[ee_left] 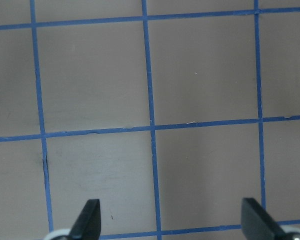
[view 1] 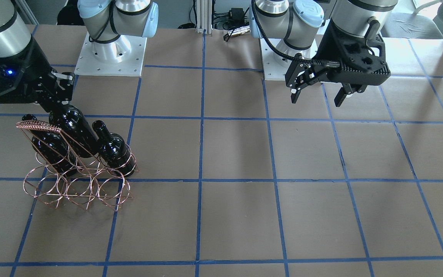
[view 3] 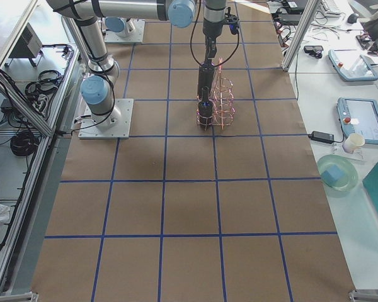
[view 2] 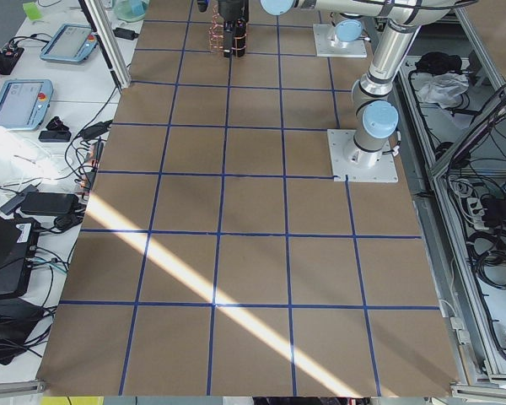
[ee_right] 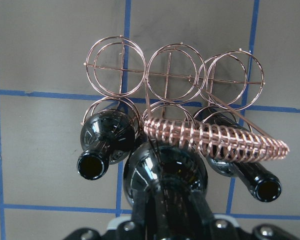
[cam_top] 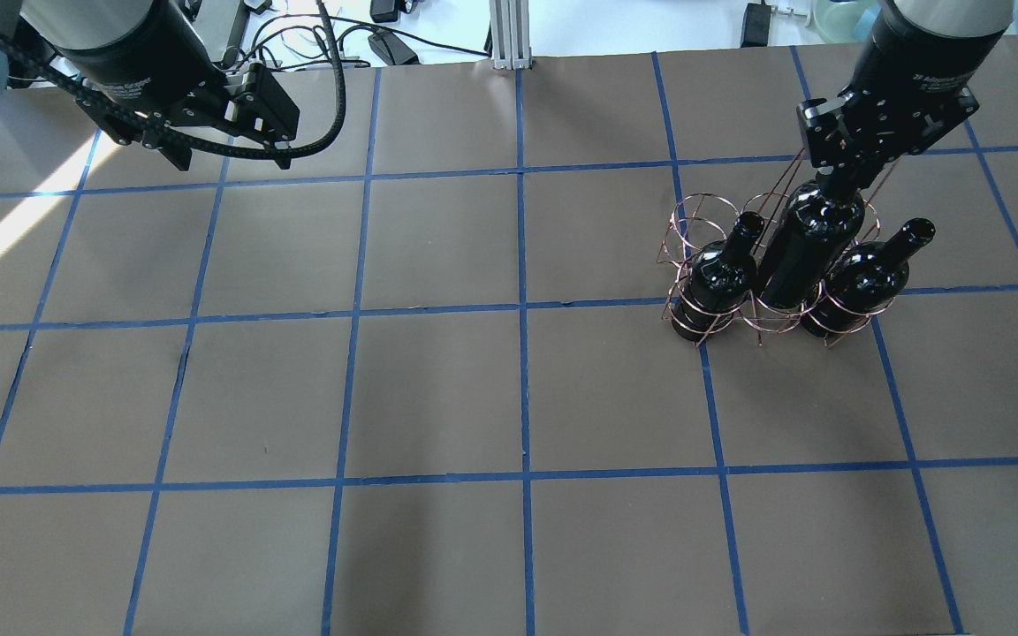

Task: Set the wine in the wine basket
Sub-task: 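Lower the bottle with the right gripper to lie between the other two bottles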

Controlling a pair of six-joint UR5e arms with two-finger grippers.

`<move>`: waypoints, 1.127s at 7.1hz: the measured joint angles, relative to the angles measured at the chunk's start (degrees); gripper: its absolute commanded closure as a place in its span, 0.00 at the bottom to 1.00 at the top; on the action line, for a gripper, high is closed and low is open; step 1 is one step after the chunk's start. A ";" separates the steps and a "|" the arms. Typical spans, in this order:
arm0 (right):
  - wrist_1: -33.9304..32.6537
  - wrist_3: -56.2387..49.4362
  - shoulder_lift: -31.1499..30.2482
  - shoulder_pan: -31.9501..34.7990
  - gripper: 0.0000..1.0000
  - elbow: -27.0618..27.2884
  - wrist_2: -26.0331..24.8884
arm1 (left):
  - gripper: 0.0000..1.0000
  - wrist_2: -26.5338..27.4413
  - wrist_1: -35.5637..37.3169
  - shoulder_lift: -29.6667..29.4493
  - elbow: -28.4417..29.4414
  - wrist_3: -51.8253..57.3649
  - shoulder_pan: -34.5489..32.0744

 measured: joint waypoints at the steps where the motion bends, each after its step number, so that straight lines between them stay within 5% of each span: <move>1: -0.35 -0.13 0.15 -0.06 0.89 0.01 -0.13 | 0.00 0.06 -0.03 0.07 0.00 0.00 0.00; 8: -0.98 -0.26 2.13 -0.59 0.89 0.40 -0.58 | 0.00 0.32 -1.43 0.78 0.00 0.02 0.21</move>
